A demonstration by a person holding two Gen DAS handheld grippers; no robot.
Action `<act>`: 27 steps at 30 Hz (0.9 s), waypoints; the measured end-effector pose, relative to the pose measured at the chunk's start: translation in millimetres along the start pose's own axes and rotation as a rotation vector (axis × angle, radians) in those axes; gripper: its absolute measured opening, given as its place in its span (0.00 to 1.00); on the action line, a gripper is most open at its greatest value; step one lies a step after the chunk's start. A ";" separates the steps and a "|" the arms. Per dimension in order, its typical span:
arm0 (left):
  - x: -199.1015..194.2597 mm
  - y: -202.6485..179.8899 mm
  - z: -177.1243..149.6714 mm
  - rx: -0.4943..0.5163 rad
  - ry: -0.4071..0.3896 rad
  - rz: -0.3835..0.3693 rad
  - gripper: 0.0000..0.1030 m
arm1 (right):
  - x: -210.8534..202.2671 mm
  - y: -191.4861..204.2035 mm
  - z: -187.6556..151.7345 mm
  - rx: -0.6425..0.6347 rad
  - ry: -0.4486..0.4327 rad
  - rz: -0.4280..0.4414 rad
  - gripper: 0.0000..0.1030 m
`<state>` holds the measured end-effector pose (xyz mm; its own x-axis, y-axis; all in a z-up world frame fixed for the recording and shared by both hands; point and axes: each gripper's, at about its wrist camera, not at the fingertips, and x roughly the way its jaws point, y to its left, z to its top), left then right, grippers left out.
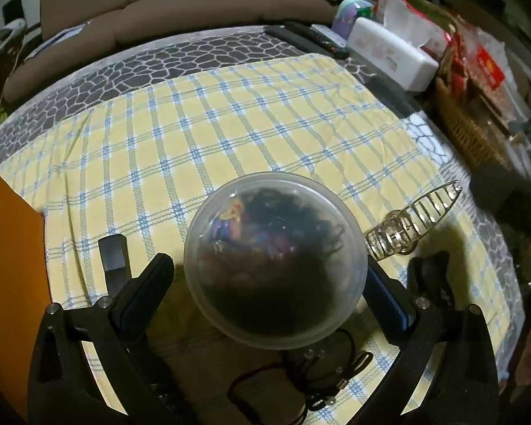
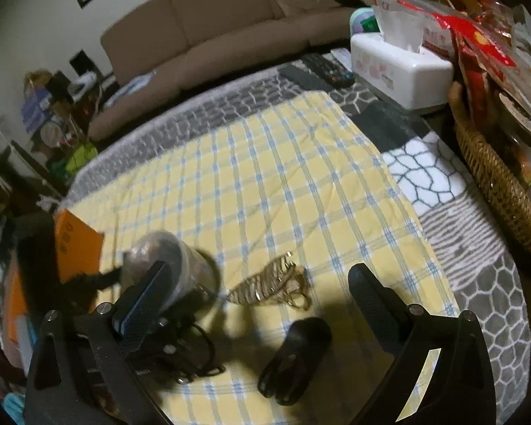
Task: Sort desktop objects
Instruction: 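Close both grippers on the clear round plastic container from opposite sides, then lift the clear container with both grippers toward the orange box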
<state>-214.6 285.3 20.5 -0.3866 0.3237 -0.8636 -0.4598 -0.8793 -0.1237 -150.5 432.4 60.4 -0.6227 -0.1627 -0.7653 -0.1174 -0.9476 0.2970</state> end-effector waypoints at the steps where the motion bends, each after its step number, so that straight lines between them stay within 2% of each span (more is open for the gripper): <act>1: -1.1 -0.3 -0.8 0.006 -0.008 -0.003 0.92 | -2.3 0.2 1.3 0.011 -0.013 0.018 0.97; 3: -2.3 -1.9 -0.8 0.015 -0.012 -0.017 0.86 | -5.4 1.1 3.6 0.035 -0.031 0.063 0.92; 5: -3.6 -4.9 -1.6 0.029 -0.016 -0.018 0.84 | -5.0 4.5 5.8 0.047 -0.029 0.100 0.84; 8: -4.7 -6.8 -3.4 0.037 -0.021 -0.028 0.83 | 3.9 14.1 5.0 0.041 0.007 0.143 0.67; 10: -5.5 -6.6 -4.9 0.042 -0.028 -0.037 0.83 | 12.1 19.9 2.3 0.033 0.037 0.167 0.50; 15: -7.9 -5.2 -8.5 0.049 -0.039 -0.054 0.83 | 37.8 31.6 -4.6 0.038 0.131 0.210 0.43; 20: -9.3 -5.6 -10.6 0.059 -0.047 -0.067 0.83 | 53.6 39.6 -12.1 0.035 0.189 0.221 0.43; 27: -14.0 -0.3 -10.1 0.031 -0.049 -0.075 0.83 | 56.5 39.6 -15.6 0.048 0.196 0.256 0.40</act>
<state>-201.0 277.5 27.7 -0.3884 0.4059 -0.8273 -0.5132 -0.8409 -0.1716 -178.2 381.5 20.0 -0.4762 -0.4484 -0.7564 -0.0154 -0.8558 0.5170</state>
